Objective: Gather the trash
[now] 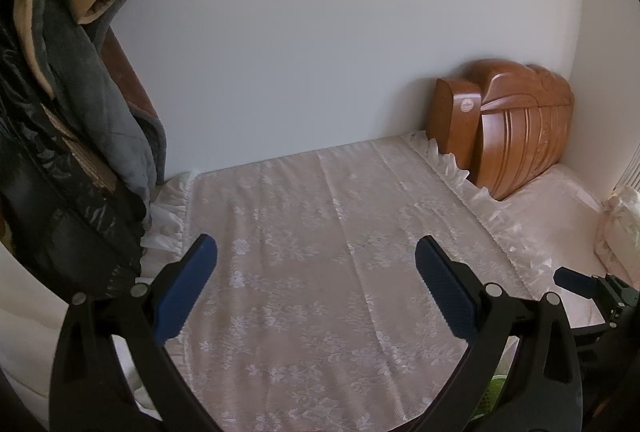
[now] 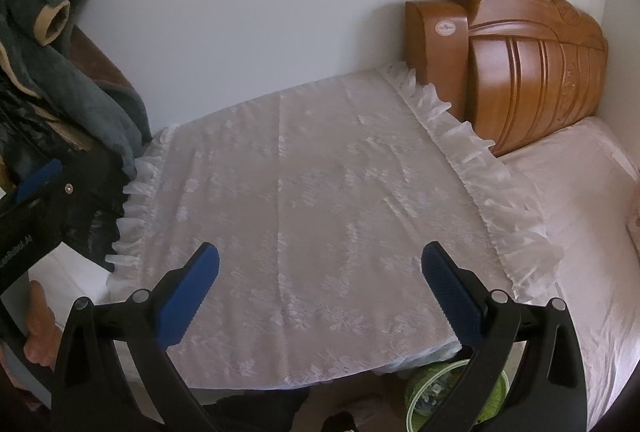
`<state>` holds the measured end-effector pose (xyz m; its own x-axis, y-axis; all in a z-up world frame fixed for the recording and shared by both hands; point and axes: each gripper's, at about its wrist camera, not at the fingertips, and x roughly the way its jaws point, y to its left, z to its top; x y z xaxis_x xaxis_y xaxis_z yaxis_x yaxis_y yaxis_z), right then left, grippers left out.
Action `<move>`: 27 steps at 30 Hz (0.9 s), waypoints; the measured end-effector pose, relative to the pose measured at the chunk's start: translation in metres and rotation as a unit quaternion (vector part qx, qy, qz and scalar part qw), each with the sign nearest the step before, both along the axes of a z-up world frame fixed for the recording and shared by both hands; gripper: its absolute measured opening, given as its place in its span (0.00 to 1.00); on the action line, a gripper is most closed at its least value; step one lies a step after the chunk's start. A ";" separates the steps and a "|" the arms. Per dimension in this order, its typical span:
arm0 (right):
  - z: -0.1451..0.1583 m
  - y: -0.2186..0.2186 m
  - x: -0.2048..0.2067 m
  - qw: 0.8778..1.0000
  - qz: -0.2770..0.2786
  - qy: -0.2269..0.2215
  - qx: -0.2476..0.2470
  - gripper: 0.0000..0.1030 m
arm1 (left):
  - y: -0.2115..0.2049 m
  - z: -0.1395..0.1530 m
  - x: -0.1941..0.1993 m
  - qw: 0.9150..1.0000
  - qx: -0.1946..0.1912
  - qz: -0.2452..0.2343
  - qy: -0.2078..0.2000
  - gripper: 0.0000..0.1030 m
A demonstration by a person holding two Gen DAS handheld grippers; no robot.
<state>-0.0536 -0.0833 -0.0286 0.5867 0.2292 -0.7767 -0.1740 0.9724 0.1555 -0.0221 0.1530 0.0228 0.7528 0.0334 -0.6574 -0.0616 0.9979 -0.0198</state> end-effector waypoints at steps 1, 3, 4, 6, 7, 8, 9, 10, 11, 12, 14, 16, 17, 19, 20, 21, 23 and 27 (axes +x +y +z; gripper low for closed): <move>0.000 0.000 0.000 1.000 0.000 0.000 0.000 0.98 | 0.000 0.000 0.000 1.000 0.000 0.000 0.000 0.92; 0.000 -0.001 -0.001 1.000 0.000 0.001 -0.002 0.98 | -0.002 0.000 0.001 1.000 0.001 -0.002 0.000 0.92; -0.001 -0.002 -0.001 1.000 -0.001 0.001 -0.003 0.98 | -0.002 -0.001 0.001 1.000 0.001 -0.003 0.000 0.92; 0.000 -0.002 -0.002 1.000 -0.001 0.002 -0.004 0.98 | -0.003 -0.001 0.000 1.000 0.001 -0.005 0.001 0.92; -0.001 -0.003 -0.002 1.000 -0.002 0.002 -0.005 0.98 | -0.003 -0.001 0.000 1.000 0.001 -0.005 0.001 0.92; -0.001 -0.004 -0.003 1.000 -0.003 0.002 -0.005 0.98 | -0.003 -0.001 0.000 1.000 0.001 -0.006 0.001 0.92; -0.001 -0.004 -0.003 1.000 -0.003 0.002 -0.005 0.98 | -0.004 -0.001 0.000 1.000 0.000 -0.006 0.001 0.92; 0.000 -0.004 -0.004 1.000 -0.003 0.002 -0.005 0.98 | -0.004 -0.001 0.000 1.000 0.001 -0.006 0.001 0.92; 0.000 -0.005 -0.004 1.000 -0.004 0.003 -0.006 0.98 | -0.004 -0.001 0.000 1.000 0.001 -0.006 0.001 0.92; -0.001 -0.006 -0.005 1.000 -0.003 0.003 -0.006 0.98 | -0.004 -0.001 0.000 1.000 0.001 -0.007 0.002 0.92; -0.001 -0.007 -0.006 1.000 -0.005 0.003 -0.006 0.98 | -0.005 -0.001 0.000 1.000 -0.001 -0.007 0.002 0.92; -0.001 -0.007 -0.007 1.000 -0.004 0.003 -0.006 0.98 | -0.005 -0.001 0.000 1.000 -0.001 -0.007 0.002 0.92; 0.000 -0.008 -0.008 1.000 -0.005 0.002 -0.007 0.98 | -0.005 -0.001 0.000 1.000 -0.001 -0.007 0.002 0.92; 0.000 -0.008 -0.009 1.000 -0.004 0.002 -0.007 0.98 | -0.005 -0.001 0.000 1.000 -0.002 -0.008 0.002 0.92; 0.000 -0.008 -0.009 1.000 -0.004 0.002 -0.007 0.98 | -0.005 -0.001 0.000 1.000 -0.002 -0.008 0.002 0.92; 0.000 -0.008 -0.009 1.000 -0.004 0.002 -0.007 0.98 | -0.005 -0.001 0.000 1.000 -0.002 -0.009 0.003 0.92; 0.000 -0.009 -0.010 1.000 -0.004 0.002 -0.007 0.98 | -0.005 0.000 -0.001 1.000 -0.002 -0.009 0.003 0.92; 0.000 -0.009 -0.009 1.000 -0.004 0.002 -0.007 0.98 | -0.006 -0.001 -0.001 1.000 -0.003 -0.010 0.003 0.92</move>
